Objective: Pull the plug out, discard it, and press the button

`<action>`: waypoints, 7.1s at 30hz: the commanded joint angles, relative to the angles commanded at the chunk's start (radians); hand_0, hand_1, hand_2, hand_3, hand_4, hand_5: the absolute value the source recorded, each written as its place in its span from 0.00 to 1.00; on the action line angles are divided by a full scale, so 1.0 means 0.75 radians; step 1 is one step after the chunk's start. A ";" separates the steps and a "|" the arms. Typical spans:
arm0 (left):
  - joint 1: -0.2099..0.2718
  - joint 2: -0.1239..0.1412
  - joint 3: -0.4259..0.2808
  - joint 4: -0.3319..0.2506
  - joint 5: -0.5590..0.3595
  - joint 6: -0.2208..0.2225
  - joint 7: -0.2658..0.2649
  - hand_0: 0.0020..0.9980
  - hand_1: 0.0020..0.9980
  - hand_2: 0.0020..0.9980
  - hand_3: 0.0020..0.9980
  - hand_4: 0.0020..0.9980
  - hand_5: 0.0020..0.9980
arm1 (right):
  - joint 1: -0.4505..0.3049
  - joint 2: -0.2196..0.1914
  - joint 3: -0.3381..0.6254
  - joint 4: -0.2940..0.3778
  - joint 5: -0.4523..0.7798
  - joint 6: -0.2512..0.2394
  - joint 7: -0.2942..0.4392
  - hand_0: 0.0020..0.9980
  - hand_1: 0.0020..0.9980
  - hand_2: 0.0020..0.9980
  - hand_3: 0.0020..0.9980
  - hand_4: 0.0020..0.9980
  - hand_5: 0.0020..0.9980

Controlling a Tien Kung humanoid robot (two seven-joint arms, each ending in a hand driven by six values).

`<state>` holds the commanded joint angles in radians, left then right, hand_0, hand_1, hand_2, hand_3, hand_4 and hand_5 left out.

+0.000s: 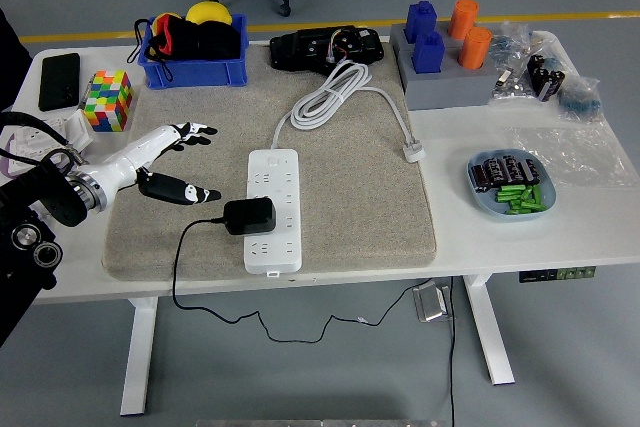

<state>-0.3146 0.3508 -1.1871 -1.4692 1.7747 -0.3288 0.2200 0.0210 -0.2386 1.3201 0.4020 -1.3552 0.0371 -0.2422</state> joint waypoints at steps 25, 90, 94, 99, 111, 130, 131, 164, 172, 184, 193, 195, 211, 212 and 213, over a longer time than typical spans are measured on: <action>-0.047 -0.064 0.260 0.145 0.146 0.213 -0.086 0.81 0.68 0.63 0.68 1.00 0.00 | -0.003 0.004 0.002 -0.001 0.000 0.000 0.000 0.76 0.71 0.72 0.73 0.77 0.65; -0.218 -0.068 0.168 0.480 0.090 0.283 -0.054 0.59 0.53 0.54 0.59 0.74 0.00 | -0.002 0.008 0.012 -0.004 -0.002 0.003 0.000 0.76 0.71 0.72 0.73 0.77 0.65; -0.219 -0.063 0.172 0.457 0.040 0.274 -0.046 0.60 0.63 0.65 0.81 0.89 0.00 | -0.001 0.007 0.013 -0.003 -0.003 0.003 0.000 0.76 0.71 0.72 0.73 0.77 0.65; -0.227 -0.054 0.171 0.432 0.051 0.256 -0.026 0.61 0.66 0.70 0.87 0.90 0.00 | -0.001 0.005 0.010 -0.004 -0.003 0.003 0.000 0.76 0.71 0.72 0.73 0.77 0.65; -0.335 -0.024 0.275 0.402 0.104 0.199 0.045 0.45 0.49 0.50 0.88 0.67 0.00 | 0.002 -0.001 -0.002 -0.006 -0.002 0.005 0.000 0.76 0.71 0.72 0.73 0.77 0.65; -0.541 -0.092 0.642 0.514 0.105 0.220 0.071 0.11 0.09 0.15 0.74 0.00 0.00 | -0.002 -0.002 -0.006 -0.007 0.001 0.005 0.000 0.76 0.71 0.72 0.73 0.77 0.65; -0.544 -0.097 0.650 0.515 0.105 0.220 0.072 0.11 0.09 0.15 0.74 0.00 0.00 | -0.003 -0.001 -0.005 -0.007 0.002 0.004 0.000 0.76 0.71 0.72 0.73 0.77 0.65; -0.617 -0.197 0.771 0.643 0.163 0.203 0.117 0.07 0.07 0.13 0.75 0.00 0.00 | -0.005 0.002 -0.001 -0.009 0.000 0.006 0.000 0.76 0.71 0.72 0.73 0.77 0.65; -0.627 -0.205 0.801 0.667 0.167 0.203 0.121 0.07 0.07 0.13 0.75 0.00 0.00 | -0.003 0.003 0.000 -0.009 0.001 0.007 0.001 0.76 0.71 0.72 0.73 0.77 0.65; -0.622 -0.203 0.804 0.667 0.180 0.211 0.109 0.07 0.07 0.13 0.75 0.00 0.00 | -0.002 0.007 0.002 -0.007 0.003 0.006 0.002 0.76 0.71 0.72 0.73 0.77 0.65; -0.566 -0.169 0.609 0.532 0.242 0.220 0.106 0.07 0.07 0.13 0.75 0.00 0.00 | -0.004 0.006 0.005 -0.011 -0.002 0.007 0.001 0.76 0.71 0.72 0.73 0.77 0.65; -0.545 -0.161 0.568 0.506 0.246 0.223 0.100 0.07 0.07 0.13 0.75 0.00 0.00 | -0.003 0.007 0.006 -0.010 -0.003 0.007 0.001 0.76 0.71 0.72 0.73 0.77 0.65; -0.168 -0.116 -0.043 0.249 0.289 0.365 -0.050 0.31 0.34 0.30 0.70 0.10 0.00 | 0.000 0.008 0.022 -0.010 -0.009 0.007 0.002 0.76 0.71 0.72 0.73 0.77 0.65; -0.147 -0.117 -0.079 0.238 0.287 0.375 -0.059 0.60 0.66 0.59 0.75 0.61 0.00 | 0.001 0.008 0.021 -0.010 -0.009 0.007 0.002 0.76 0.71 0.72 0.73 0.77 0.66; -0.128 -0.117 -0.114 0.230 0.286 0.384 -0.068 0.60 0.66 0.59 0.75 0.61 0.00 | 0.002 0.008 0.021 -0.010 -0.009 0.007 0.002 0.76 0.71 0.72 0.73 0.77 0.66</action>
<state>-0.4104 0.2631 -1.2725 -1.2969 1.9891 -0.0407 0.1688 0.0226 -0.2327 1.3356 0.3948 -1.3619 0.0423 -0.2404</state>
